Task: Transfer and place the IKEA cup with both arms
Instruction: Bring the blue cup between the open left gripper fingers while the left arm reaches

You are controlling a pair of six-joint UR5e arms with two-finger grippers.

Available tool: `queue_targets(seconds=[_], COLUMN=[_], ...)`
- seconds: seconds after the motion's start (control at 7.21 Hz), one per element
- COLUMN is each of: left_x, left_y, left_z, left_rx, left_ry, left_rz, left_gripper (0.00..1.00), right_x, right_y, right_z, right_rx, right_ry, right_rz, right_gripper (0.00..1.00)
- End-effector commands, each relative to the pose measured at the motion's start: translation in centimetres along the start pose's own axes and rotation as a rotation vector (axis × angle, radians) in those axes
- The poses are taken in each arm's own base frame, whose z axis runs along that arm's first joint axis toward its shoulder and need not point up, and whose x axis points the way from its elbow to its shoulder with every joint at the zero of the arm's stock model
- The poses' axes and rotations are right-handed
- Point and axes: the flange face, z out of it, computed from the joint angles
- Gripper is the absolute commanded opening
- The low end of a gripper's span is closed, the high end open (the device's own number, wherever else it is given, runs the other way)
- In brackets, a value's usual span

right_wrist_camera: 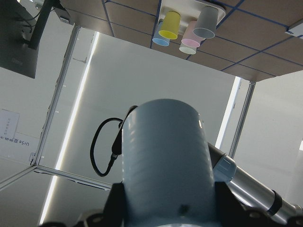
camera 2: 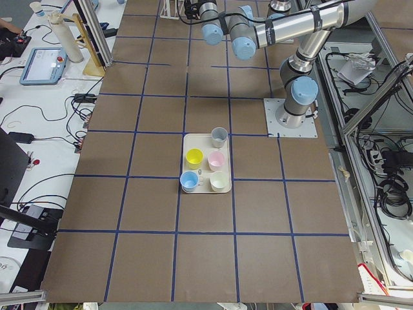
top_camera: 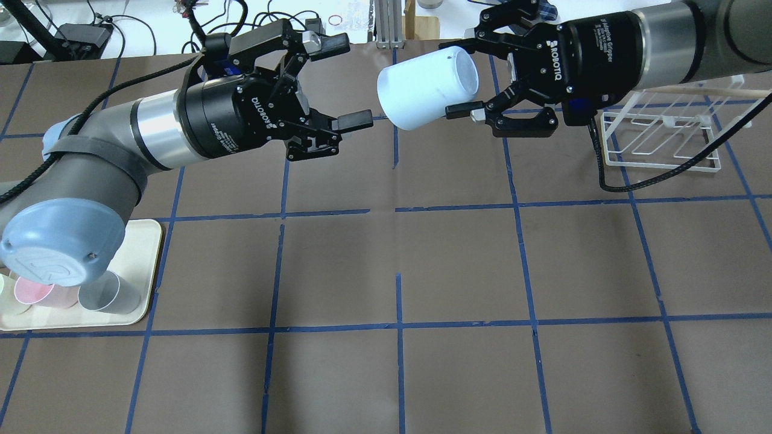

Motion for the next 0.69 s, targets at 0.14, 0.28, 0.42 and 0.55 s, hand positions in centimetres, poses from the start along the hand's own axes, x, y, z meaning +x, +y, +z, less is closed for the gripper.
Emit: queue_targets(seconds=[0.14,0.28,0.42,0.55], left_x=[-0.9,-0.7,-0.6,-0.9], left_y=[-1.6,-1.7,-1.7,-1.8], left_z=[0.1,0.2,0.2,0.3], left_rx=[-0.003,-0.002,0.0,0.001], left_ry=[0.036,0.067,0.088,0.094], left_rz=[0.027,0.027,0.034,0.046], left_gripper=[1.0,1.0,1.0,1.0], right_x=[0.0,-0.2,-0.4,-0.5], right_y=[0.1,-0.3,-0.7,-0.8], right_z=[1.6,2.4,2.4,2.4], right_rx=[-0.007,-0.009,-0.008,-0.009], right_ry=[0.03,0.044,0.046,0.046], right_rz=[-0.022,-0.036,-0.041,-0.04], right_gripper=[0.29,0.31,0.31,0.31])
